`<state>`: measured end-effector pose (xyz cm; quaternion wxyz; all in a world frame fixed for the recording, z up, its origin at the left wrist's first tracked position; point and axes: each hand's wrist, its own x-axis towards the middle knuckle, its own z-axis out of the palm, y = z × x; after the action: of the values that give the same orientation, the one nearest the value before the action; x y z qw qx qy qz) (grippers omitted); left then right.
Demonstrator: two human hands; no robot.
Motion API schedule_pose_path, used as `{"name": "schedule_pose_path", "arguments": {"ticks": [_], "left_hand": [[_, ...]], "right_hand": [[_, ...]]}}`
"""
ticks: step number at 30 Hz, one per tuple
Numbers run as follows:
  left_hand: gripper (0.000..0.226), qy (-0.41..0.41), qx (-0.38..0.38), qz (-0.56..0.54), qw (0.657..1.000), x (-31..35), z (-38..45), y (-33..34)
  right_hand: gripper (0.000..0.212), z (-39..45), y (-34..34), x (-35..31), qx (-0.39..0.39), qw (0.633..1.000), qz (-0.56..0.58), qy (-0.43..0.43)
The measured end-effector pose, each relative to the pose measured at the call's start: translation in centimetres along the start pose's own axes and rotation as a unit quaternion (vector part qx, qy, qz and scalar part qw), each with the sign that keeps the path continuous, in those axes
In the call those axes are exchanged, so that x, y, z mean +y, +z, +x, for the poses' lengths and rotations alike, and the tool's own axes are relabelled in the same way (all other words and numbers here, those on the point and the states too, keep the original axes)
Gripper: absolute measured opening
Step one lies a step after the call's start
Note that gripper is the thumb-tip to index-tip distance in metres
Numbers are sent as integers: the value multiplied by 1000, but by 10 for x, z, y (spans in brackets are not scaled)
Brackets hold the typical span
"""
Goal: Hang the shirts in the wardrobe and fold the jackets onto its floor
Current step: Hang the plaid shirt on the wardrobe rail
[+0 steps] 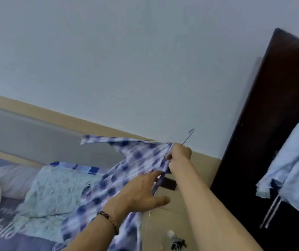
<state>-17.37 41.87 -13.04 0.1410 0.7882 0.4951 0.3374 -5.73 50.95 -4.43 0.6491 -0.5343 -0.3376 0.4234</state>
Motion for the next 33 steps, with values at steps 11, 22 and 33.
{"name": "schedule_pose_path", "arguments": {"ticks": [11,22,33], "left_hand": [[39,139,76,-33,987,62,152,-24],[46,237,245,80,937,130,368,88],[105,292,115,223,923,253,552,199]], "right_hand": [[21,84,-69,-127,26,969,-15,-246],[33,282,-199,-176,97,932,-143,-318],[48,469,-349,-255,216,891,-194,-349]]}}
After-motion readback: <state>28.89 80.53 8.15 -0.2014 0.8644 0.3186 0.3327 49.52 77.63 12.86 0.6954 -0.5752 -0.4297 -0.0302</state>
